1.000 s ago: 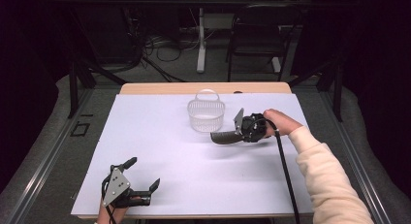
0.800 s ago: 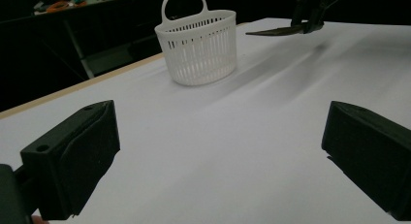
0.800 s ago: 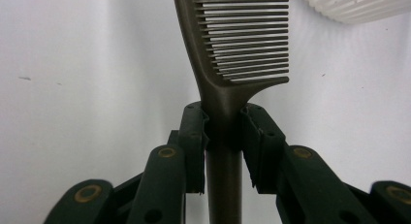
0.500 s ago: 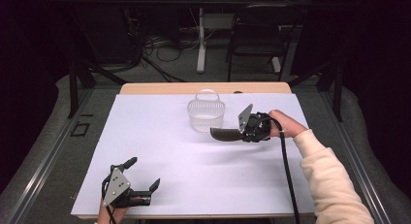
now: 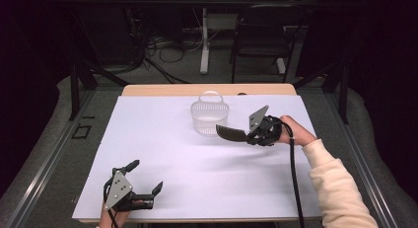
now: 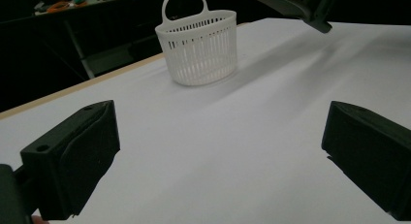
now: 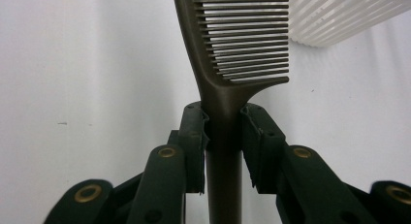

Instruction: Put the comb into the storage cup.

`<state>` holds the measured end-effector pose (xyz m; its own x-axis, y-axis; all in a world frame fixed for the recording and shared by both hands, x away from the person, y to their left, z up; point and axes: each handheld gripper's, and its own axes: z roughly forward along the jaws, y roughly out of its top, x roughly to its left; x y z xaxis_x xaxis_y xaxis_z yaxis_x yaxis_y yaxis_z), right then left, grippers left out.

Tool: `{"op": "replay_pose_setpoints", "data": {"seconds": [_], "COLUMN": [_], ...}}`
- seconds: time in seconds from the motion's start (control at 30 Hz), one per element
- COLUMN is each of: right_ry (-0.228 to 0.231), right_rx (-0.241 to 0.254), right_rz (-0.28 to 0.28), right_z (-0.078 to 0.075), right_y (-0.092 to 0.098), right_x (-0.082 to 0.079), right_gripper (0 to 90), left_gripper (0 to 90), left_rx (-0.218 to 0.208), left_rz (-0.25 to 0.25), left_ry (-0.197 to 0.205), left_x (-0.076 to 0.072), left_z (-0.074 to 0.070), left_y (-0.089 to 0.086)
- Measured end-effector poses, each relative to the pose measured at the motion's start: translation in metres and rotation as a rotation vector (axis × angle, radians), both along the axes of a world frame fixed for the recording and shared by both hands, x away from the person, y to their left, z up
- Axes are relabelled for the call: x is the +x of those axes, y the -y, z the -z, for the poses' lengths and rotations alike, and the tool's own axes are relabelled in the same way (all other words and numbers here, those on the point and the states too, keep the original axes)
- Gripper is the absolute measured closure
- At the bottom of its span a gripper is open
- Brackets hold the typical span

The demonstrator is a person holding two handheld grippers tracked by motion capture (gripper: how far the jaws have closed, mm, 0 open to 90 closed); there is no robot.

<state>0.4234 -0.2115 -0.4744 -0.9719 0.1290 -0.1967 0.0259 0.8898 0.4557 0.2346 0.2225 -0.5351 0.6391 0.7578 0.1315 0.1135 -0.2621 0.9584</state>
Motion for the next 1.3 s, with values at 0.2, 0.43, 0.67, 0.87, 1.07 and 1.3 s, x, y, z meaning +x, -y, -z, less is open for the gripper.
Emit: {"op": "replay_pose_setpoints", "data": {"seconds": [0.2, 0.43, 0.67, 0.87, 1.07, 1.3], "right_ry": [0.012, 0.015, 0.019, 0.028, 0.036, 0.064], "right_rx": [0.061, 0.125, 0.183, 0.220, 0.261, 0.301], "right_rz": [0.021, 0.061, 0.076, 0.119, 0.172, 0.245], "right_z": [0.000, 0.000, 0.002, 0.001, 0.001, 0.000], "right_y": [0.006, 0.011, 0.013, 0.014, 0.014, 0.012], "right_x": [-0.003, -0.009, -0.013, -0.014, -0.014, -0.015], "right_gripper": [71.6, 71.6, 71.6, 71.6, 71.6, 71.6], "left_gripper": [0.0, 0.0, 0.0, 0.0, 0.0, 0.1], "left_rx": [0.002, 0.002, 0.002, 0.001, 0.003, 0.001], "left_rz": [0.001, 0.002, 0.002, 0.003, 0.004, 0.005], "left_ry": [0.001, 0.002, 0.002, 0.001, 0.001, 0.001], "left_x": [0.000, 0.000, 0.000, 0.000, 0.000, 0.000], "left_z": [0.000, 0.000, 0.000, 0.000, 0.000, 0.000], "left_y": [0.000, 0.000, 0.000, 0.000, 0.000, 0.000]}}
